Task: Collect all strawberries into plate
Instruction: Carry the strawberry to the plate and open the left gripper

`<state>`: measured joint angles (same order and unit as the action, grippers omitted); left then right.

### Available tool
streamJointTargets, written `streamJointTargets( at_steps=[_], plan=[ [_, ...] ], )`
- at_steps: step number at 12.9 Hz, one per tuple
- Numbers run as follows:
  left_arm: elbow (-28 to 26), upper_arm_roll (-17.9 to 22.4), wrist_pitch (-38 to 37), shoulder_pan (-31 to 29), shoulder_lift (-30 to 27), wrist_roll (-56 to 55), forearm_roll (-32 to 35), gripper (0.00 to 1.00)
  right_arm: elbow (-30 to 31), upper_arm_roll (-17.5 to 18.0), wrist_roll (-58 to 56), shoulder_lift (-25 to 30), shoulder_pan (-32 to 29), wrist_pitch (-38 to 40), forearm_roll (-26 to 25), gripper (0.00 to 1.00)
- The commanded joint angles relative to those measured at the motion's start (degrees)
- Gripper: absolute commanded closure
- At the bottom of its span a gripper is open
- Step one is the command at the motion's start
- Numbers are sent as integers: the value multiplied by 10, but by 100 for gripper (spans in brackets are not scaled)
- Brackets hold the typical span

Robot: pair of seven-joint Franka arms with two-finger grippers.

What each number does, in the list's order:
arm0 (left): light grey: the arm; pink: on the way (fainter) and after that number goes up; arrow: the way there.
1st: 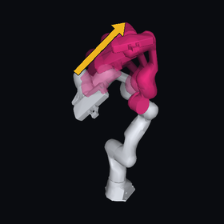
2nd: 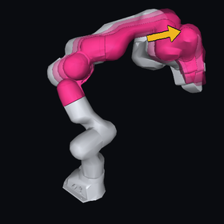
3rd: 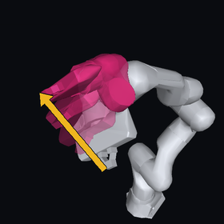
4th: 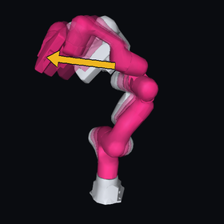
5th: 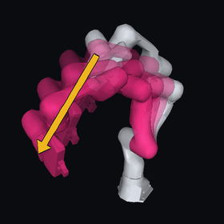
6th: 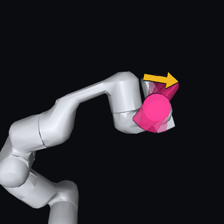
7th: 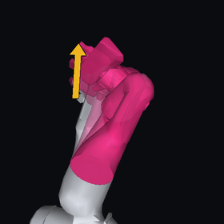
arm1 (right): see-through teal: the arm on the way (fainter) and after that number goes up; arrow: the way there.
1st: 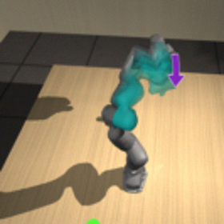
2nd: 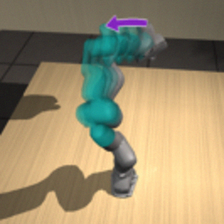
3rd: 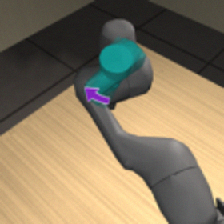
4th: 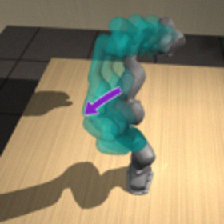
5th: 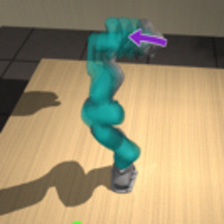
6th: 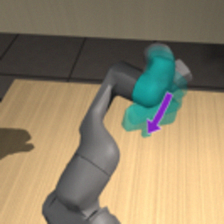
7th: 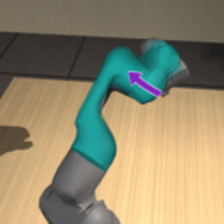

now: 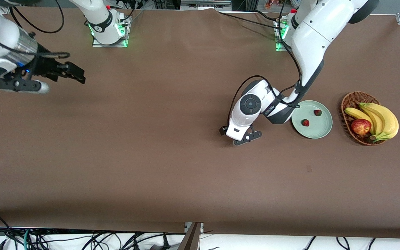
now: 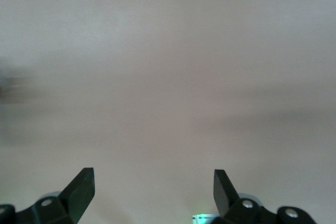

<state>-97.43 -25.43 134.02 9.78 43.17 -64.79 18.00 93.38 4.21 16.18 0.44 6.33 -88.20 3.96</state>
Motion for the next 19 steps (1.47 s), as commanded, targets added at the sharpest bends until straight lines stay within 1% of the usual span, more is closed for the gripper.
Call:
streamJointTargets(
  at_steps=[1,2,3,6,8,9,11,13,14,16,17,18,19],
  plan=[
    [7,-1,-3,4,5,-16,17,27,16,28,-39,14,-36,-12,-27,0],
    [7,-1,-3,4,9,-16,17,34,12,27,-54,13,-36,-15,-41,0],
    [7,-1,-3,4,10,-17,17,36,8,26,-68,12,-36,-18,-48,0],
    [7,-1,-4,4,10,-17,16,72,1,26,-76,7,-36,-20,-48,0],
    [11,-2,-8,3,8,-17,14,83,-5,26,-84,2,-38,-18,-48,0],
    [13,-2,-10,1,3,-14,13,88,-11,26,-84,1,-38,-17,-48,0],
    [13,-3,-54,-8,-26,7,3,90,-31,23,-87,-7,-39,-9,-48,0],
    [6,2,-98,-28,-76,110,-77,90,-45,21,-86,-6,-40,0,-54,0],
    [2,7,-134,-43,-99,166,-111,90,-50,22,-86,-8,-39,0,-58,0],
    [-14,22,-177,-76,-136,248,-138,90,-50,23,-84,-16,-39,15,-51,0],
    [-30,37,-186,-88,-155,292,-144,90,-53,23,-85,-16,-39,23,-49,0],
    [-45,63,-197,-90,-173,345,-163,90,-53,23,-85,-17,-39,23,-49,0],
    [-59,100,-211,-90,-194,410,-184,90,-53,23,-84,-17,-37,22,-50,0]
  ],
)
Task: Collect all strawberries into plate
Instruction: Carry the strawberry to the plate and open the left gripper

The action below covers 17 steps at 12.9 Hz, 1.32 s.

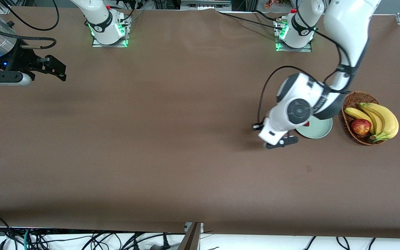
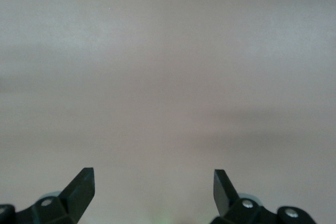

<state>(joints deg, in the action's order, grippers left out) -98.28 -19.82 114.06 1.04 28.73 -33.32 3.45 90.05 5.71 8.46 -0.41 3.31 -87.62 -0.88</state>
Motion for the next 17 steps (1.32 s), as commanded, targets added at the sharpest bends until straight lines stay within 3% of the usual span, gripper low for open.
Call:
streamJointTargets(
  at_steps=[1,5,7,9,12,13,14,15,17],
  plan=[
    [-67,78,-23,-2,-71,159,-53,90,-18,8,-9,-8,-7,18,-1,0],
    [-132,208,-17,-1,-108,362,-65,90,-15,8,-6,-11,-8,19,-2,0],
    [-179,247,40,2,-106,416,-65,90,-15,8,-6,-11,-8,19,-1,0],
    [-232,259,129,3,-101,434,-65,90,-15,8,-6,-11,-7,19,-1,0],
    [-245,259,160,5,-83,434,-65,85,-15,9,-6,-11,-7,16,0,0],
    [-245,259,159,5,-81,435,-64,70,-15,9,-6,-12,-7,15,0,0],
    [-243,259,159,5,-77,439,-64,18,-15,9,-6,-11,-7,15,0,0],
    [-238,259,156,5,-76,455,-64,0,-15,9,-6,-11,-7,14,0,0],
    [-227,260,143,5,-93,456,-64,0,-15,9,-6,-12,-7,13,0,0]
  ],
)
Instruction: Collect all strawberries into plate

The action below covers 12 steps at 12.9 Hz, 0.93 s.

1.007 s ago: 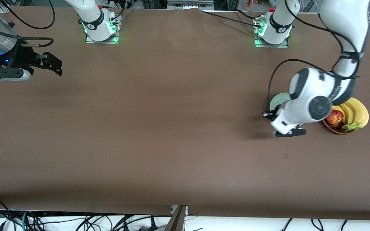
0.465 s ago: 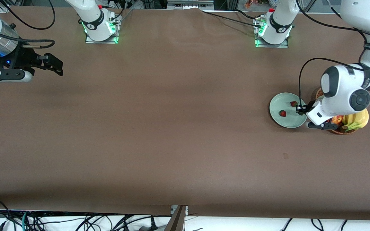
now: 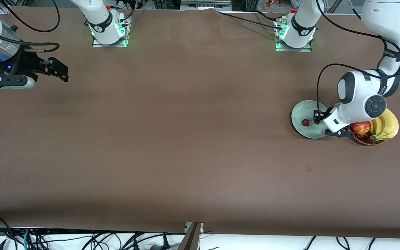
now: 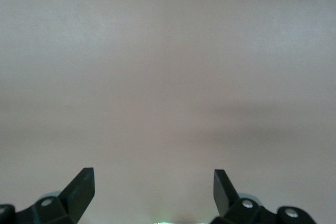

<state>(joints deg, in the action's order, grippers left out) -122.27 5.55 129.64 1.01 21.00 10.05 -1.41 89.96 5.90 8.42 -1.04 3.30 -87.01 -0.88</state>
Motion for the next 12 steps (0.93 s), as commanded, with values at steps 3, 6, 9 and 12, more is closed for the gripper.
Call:
streamJointTargets(
  at_steps=[3,6,9,12],
  plan=[
    [97,7,-133,6,-42,26,-17,0,-14,7,-6,-5,-7,7,0,0],
    [173,5,-240,7,-84,28,-16,0,-14,6,-6,-5,-8,7,0,0],
    [261,-2,-342,6,-107,28,-15,0,-14,6,-6,-5,-8,7,1,0],
    [347,-3,-424,24,-111,28,-12,0,-15,6,-5,-5,-8,5,2,0]
  ],
)
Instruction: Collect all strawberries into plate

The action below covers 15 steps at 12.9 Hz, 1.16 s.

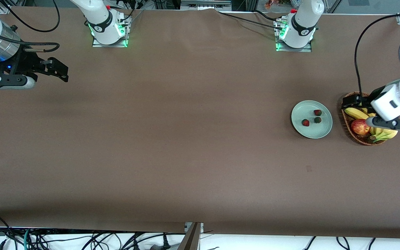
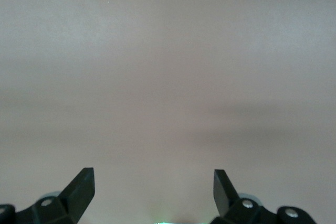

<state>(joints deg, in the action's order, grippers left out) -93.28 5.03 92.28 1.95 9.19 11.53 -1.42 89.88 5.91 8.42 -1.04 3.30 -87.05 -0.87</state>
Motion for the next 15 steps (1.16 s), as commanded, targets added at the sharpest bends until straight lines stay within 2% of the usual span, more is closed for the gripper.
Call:
streamJointTargets(
  at_steps=[1,7,15],
  plan=[
    [80,-1,-74,17,5,10,-12,0,-15,6,-5,-5,-7,6,2,0],
    [83,-40,-97,17,-37,-58,-9,0,-15,6,-4,-5,-7,5,2,0],
    [61,-41,-70,12,-43,-78,15,0,-15,6,-4,-5,-7,5,2,0]
  ],
)
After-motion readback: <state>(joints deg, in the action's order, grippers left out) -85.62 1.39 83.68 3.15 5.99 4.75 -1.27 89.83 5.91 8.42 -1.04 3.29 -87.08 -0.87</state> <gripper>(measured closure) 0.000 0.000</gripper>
